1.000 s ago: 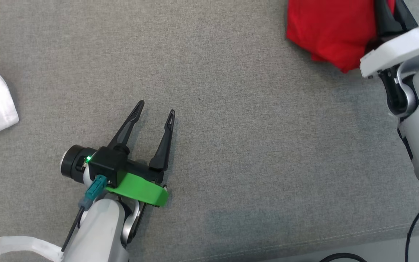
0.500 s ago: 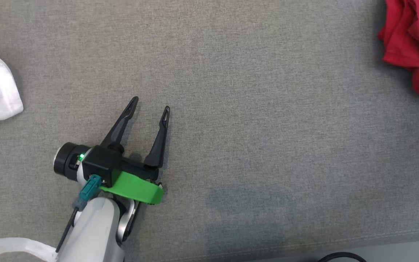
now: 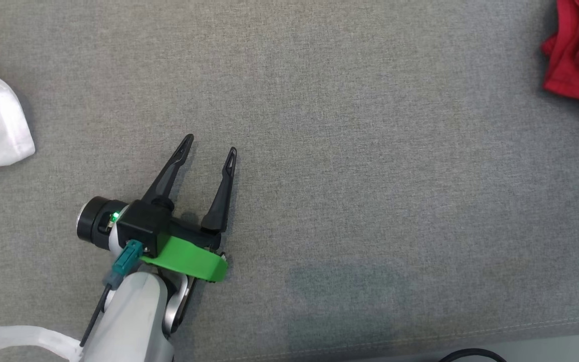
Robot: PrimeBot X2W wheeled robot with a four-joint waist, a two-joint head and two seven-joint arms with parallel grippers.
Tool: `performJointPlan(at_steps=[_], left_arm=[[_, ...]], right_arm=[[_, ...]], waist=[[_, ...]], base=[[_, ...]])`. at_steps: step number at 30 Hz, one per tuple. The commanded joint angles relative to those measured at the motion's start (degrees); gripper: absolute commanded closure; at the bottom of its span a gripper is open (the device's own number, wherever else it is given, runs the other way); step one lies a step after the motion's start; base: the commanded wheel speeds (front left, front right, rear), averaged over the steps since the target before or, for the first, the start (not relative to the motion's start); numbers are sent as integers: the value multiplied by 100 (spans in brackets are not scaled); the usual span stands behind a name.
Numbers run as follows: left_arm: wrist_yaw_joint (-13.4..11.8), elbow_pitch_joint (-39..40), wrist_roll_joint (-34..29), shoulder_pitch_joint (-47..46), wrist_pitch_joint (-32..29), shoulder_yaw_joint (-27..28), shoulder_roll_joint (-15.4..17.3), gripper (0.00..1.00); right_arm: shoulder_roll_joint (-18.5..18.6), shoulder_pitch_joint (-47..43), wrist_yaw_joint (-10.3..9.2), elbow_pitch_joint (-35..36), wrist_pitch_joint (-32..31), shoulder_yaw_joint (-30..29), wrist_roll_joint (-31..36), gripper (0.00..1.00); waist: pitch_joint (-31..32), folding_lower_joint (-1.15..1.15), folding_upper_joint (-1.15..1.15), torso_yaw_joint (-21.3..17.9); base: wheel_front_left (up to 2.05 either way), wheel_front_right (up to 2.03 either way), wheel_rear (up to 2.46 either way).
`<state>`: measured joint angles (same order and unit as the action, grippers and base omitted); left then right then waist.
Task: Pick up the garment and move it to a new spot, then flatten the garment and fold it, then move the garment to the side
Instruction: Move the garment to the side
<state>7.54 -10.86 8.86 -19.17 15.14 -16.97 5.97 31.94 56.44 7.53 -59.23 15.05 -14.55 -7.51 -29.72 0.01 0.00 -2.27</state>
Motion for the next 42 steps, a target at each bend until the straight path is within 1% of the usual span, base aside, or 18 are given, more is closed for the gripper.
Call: performJointPlan(at_steps=[1, 3, 4, 5, 6, 7, 9, 11, 12, 13, 17, 19, 25, 31, 34, 37, 42], left_arm=[[-14, -15, 8, -11, -2, 40, -26, 0], [-14, -47, 13, 71, -2, 135, -48, 0], [-14, -47, 13, 71, -2, 135, -48, 0], [-14, -70, 9, 118, -2, 174, -63, 0], [-14, -115, -24, 194, -2, 303, -96, 0], [-14, -138, -31, 230, -2, 363, -114, 0], [-14, -190, -60, 307, -2, 473, -159, 0], [-14, -251, -65, 402, -2, 554, -195, 0], [-14, -323, -55, 497, -2, 636, -225, 0], [-14, -359, -50, 548, -2, 675, -233, 0], [-14, -494, 8, 763, -1, 871, -270, 0], [-14, -539, 4, 872, -2, 922, -286, 0], [-14, -645, 31, 1147, -2, 1108, -301, 0], [-39, -735, 95, 1411, -2, 1195, -302, 0], [-52, -788, 63, 1540, -2, 1261, -302, 0], [-94, -803, 123, 1649, -2, 1335, -303, 0], [-114, -807, 125, 1779, -2, 1386, -303, 0]], right_arm=[[-235, -151, -8, 305, 15, -290, 282, 0], [-534, -297, -6, 695, 16, -421, 444, 0], [-534, -297, -6, 695, 16, -421, 444, 0], [-682, -391, -9, 866, 15, -386, 508, 0], [-985, -599, -9, 1242, 16, -216, 541, 0], [-1143, -733, -9, 1398, 15, -86, 520, 0], [-1420, -1031, -9, 1753, 16, 188, 438, 0], [-1621, -1342, -9, 2055, 16, 463, 339, 0], [-1761, -1629, -9, 2288, 15, 762, 225, 0], [-1839, -1776, -9, 2378, 15, 884, 144, 0], [-2039, -2268, -8, 2597, 15, 1302, -236, 0], [-2075, -2493, -9, 2663, 16, 1521, -361, 0], [-2247, -3152, -8, 2847, 16, 1925, -540, 0], [-2486, -3826, -8, 2980, 15, 1928, -679, 0], [-2521, -4125, -8, 3163, 16, 1859, -554, 0], [-2656, -4466, -7, 3334, 15, 1716, -410, 0], [-2727, -4661, -8, 3444, 15, 1614, -320, 0]], waist=[[135, -1, 0, 31], [273, -1, 0, 34], [273, -1, 0, 34], [350, -1, 0, 27], [517, -1, 0, 10], [607, -1, 0, 6], [800, -1, 0, 8], [998, -1, 0, 20], [1192, -1, 0, 31], [1302, -1, 0, 35], [1654, -1, 0, 59], [1807, -1, 0, 58], [2182, -1, 0, 48], [2541, -1, 0, 73], [2693, -1, 0, 100], [2827, -1, 0, 124], [2913, -1, 0, 137]], base=[[0, 0, 0], [0, 0, 0], [0, 0, 0], [0, 0, 0], [0, 0, 0], [0, 0, 0], [0, 0, 0], [0, 0, 0], [0, 0, 0], [0, 0, 0], [0, 0, 0], [0, 0, 0], [0, 0, 0], [0, 0, 0], [0, 0, 0], [0, 0, 0], [0, 0, 0]])
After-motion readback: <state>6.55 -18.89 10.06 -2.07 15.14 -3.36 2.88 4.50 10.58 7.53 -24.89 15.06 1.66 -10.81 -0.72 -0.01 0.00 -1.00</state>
